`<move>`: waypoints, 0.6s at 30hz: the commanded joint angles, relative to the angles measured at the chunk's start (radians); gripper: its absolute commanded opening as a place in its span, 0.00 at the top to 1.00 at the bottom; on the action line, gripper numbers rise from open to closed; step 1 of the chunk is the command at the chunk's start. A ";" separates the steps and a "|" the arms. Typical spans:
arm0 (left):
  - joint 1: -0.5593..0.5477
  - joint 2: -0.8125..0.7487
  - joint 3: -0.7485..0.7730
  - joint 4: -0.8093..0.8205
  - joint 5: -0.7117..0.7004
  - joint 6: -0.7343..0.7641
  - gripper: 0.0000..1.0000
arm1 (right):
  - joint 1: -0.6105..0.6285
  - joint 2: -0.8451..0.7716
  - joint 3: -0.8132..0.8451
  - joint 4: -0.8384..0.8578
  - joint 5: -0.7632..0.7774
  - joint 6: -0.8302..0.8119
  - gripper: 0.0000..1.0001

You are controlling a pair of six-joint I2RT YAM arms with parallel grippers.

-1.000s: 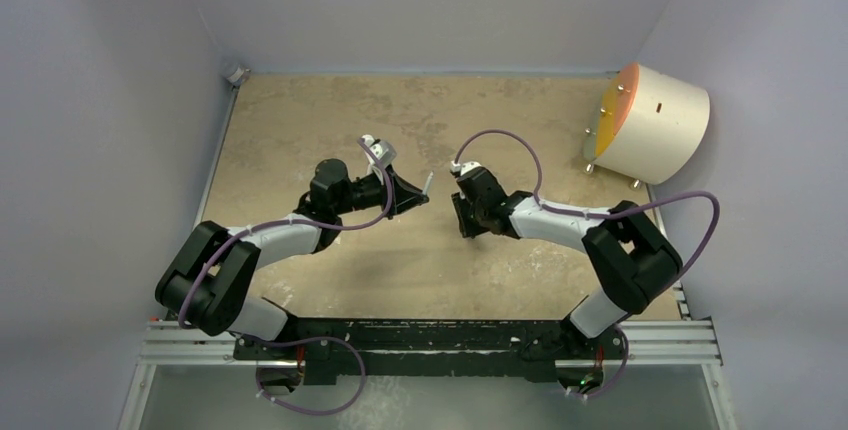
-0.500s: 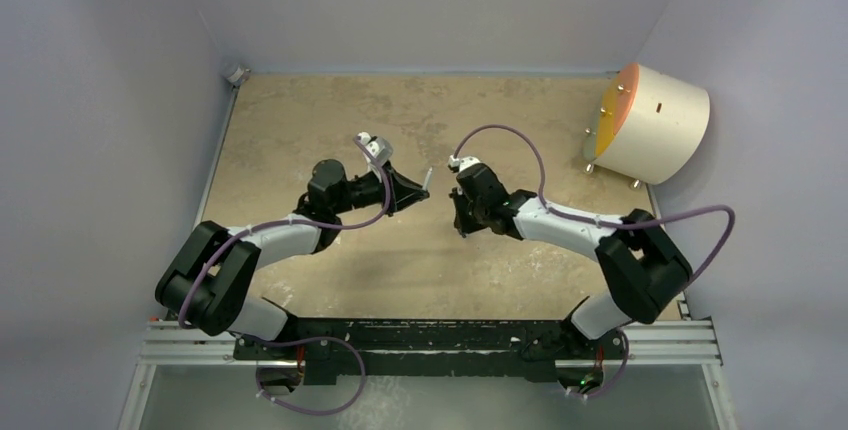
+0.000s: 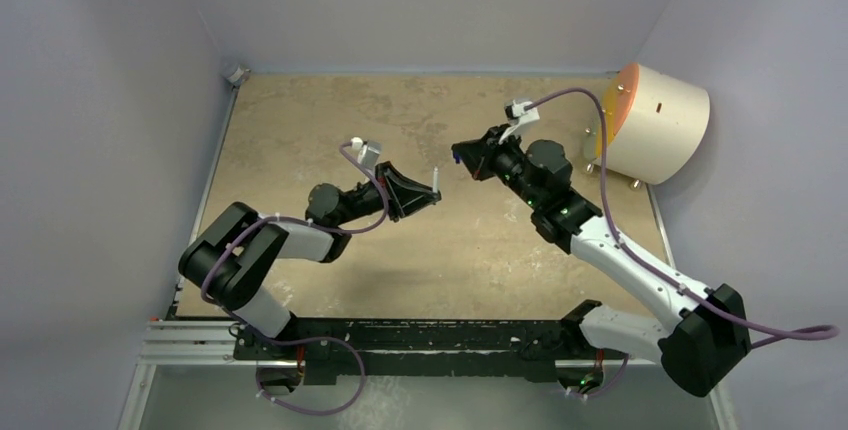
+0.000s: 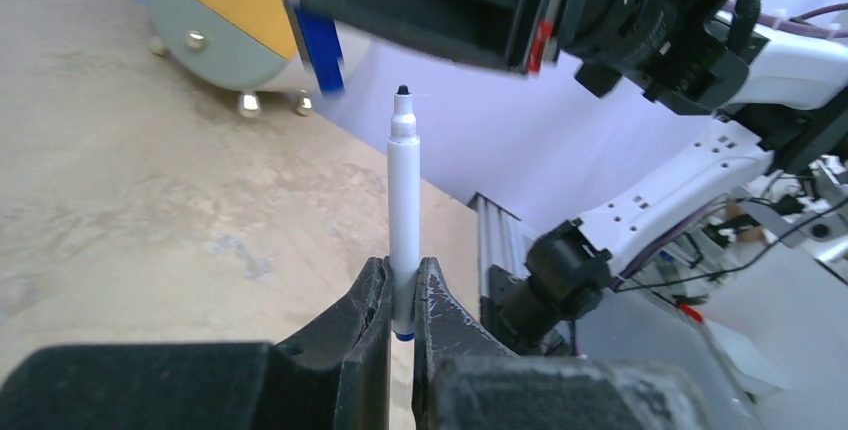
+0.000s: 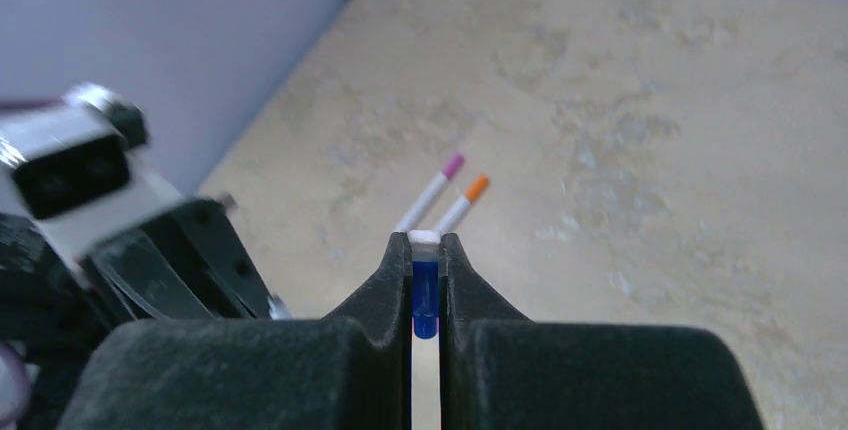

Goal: Insert the pens into the pen caps

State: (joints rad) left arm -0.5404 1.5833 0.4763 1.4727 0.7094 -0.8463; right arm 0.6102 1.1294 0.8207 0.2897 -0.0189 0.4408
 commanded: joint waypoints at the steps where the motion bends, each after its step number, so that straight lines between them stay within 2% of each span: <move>1: -0.068 0.010 0.003 0.248 -0.036 -0.080 1.00 | -0.030 -0.041 -0.003 0.266 -0.078 0.033 1.00; 8: -0.118 -0.002 0.004 0.248 -0.099 -0.060 1.00 | -0.038 -0.054 0.013 0.414 -0.149 0.043 1.00; 18: -0.126 -0.013 0.013 0.248 -0.119 -0.050 1.00 | -0.039 -0.062 -0.009 0.445 -0.275 0.030 1.00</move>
State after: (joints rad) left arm -0.6628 1.5955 0.4763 1.5116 0.6151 -0.8986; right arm 0.5747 1.0981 0.8173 0.6579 -0.2169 0.4828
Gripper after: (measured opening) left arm 0.052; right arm 0.038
